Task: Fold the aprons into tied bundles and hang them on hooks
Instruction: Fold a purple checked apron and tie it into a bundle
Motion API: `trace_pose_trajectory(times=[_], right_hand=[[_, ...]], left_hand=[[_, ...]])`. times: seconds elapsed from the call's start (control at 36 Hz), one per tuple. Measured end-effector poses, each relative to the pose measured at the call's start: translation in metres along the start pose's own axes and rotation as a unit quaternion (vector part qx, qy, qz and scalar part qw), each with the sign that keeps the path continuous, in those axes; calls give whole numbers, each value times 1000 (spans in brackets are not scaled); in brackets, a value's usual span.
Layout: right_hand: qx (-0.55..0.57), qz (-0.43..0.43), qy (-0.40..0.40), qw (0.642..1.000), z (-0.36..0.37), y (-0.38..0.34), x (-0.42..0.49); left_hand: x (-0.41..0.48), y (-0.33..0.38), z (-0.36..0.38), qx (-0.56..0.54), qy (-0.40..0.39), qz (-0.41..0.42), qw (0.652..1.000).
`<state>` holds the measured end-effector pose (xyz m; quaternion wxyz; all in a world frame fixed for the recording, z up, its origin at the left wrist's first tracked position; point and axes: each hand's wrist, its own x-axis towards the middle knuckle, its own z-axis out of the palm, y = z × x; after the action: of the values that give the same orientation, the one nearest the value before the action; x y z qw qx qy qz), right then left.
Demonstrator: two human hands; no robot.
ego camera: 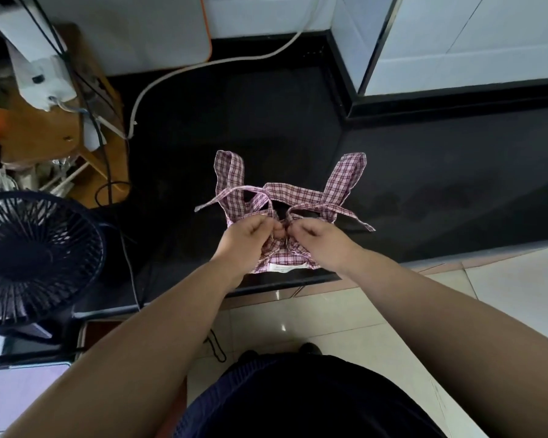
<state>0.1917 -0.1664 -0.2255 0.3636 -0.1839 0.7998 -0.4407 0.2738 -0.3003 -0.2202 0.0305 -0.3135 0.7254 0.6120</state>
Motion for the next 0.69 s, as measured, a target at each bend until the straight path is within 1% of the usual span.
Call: trace_pose_trajectory(times=[0.08, 0.17, 0.22, 0.28, 0.47, 0.56, 0.61, 0.69], right_hand=[[64, 21, -2, 998, 0, -3, -3], [12, 8, -33, 999, 2, -6, -7], [-11, 3, -45, 999, 2, -7, -7], [-18, 5, -47, 999, 2, -8, -7], [-76, 38, -65, 994, 3, -11, -5], [-102, 54, -60, 991, 6, -11, -5], [-82, 61, -56, 993, 6, -11, -6], [-12, 96, -47, 994, -1, -12, -7]], left_hand=[[4, 1, 0, 28, 10, -22, 999], [7, 5, 2, 75, -13, -36, 996], [9, 8, 3, 87, -23, -46, 995], [10, 8, 2, 87, -32, -45, 995], [3, 9, -7, 59, -131, -31, 989], [3, 7, -7, 91, -112, -8, 989], [5, 5, -8, 77, -92, -3, 993], [6, 5, -10, 70, -107, -10, 992]])
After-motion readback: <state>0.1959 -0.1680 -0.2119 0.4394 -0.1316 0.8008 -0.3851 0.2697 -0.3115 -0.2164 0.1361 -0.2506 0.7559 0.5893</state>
